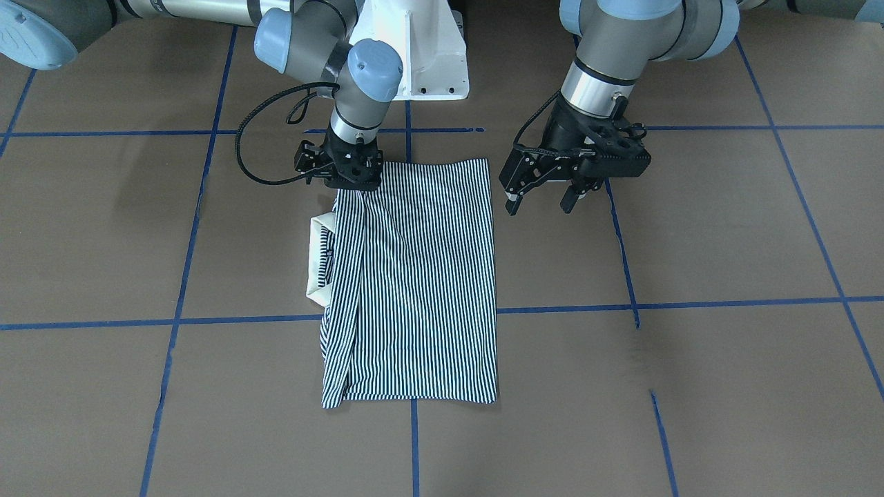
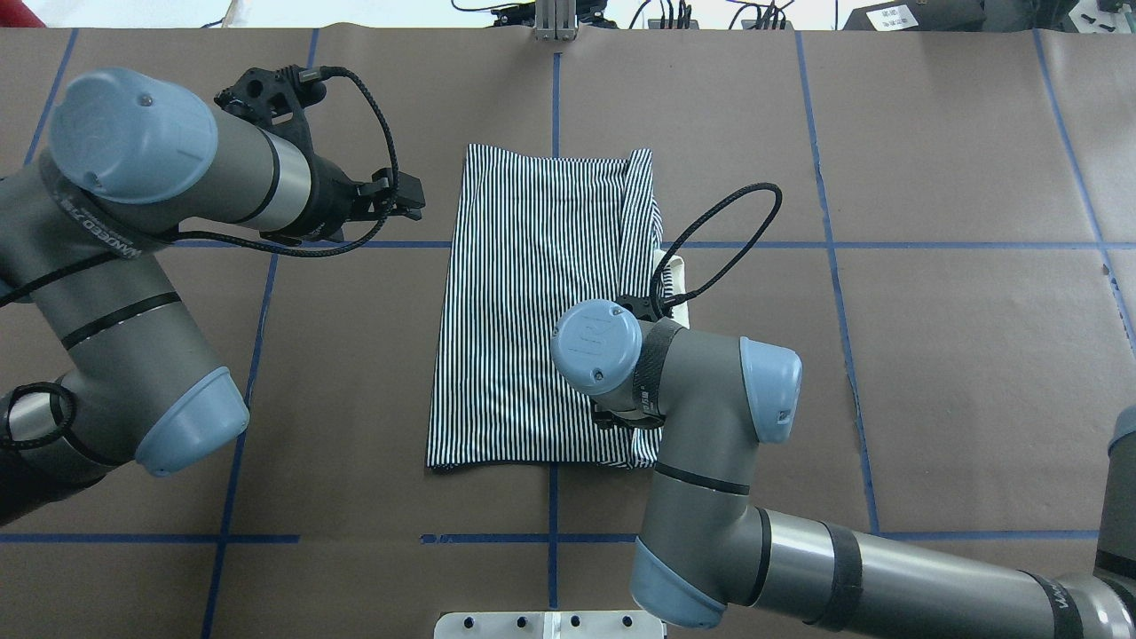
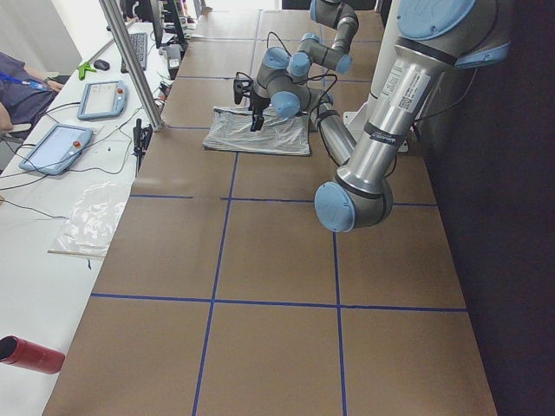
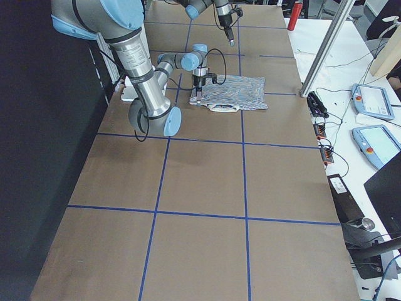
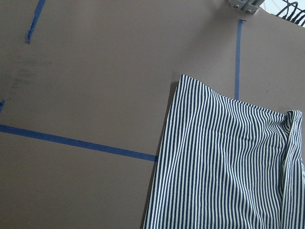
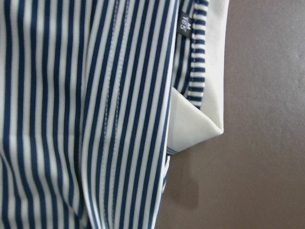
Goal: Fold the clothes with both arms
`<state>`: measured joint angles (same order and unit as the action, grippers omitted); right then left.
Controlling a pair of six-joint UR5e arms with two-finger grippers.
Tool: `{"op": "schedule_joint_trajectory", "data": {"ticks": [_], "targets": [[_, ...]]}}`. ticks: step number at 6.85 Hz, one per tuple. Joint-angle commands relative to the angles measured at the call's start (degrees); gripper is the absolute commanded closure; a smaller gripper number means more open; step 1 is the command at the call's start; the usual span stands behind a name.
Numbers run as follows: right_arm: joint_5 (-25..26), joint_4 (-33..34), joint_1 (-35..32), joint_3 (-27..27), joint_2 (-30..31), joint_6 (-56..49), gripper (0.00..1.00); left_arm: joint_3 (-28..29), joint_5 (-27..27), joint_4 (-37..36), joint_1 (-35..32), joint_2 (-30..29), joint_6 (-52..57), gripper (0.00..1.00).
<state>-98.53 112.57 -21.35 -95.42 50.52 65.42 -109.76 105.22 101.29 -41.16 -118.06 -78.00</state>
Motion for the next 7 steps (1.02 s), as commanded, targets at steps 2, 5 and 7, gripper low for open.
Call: {"op": "schedule_joint_trajectory", "data": {"ticks": [2,5,7], "targets": [[-0.08,0.2,-1.41,-1.43,2.73,-2.22,0.0,0.51,-0.01,0.05,0.21,-0.5,-0.39,0.0],[0.53,0.2,-2.91,-7.75,10.89,-6.17,0.0,0.42,-0.01,0.05,1.0,-1.11,-0.75,0.0],[-0.16,-0.06,-5.19,-9.08,10.57,-9.43,0.0,0.42,-0.01,0.13,1.0,-1.12,-0.48,0.0]]}}
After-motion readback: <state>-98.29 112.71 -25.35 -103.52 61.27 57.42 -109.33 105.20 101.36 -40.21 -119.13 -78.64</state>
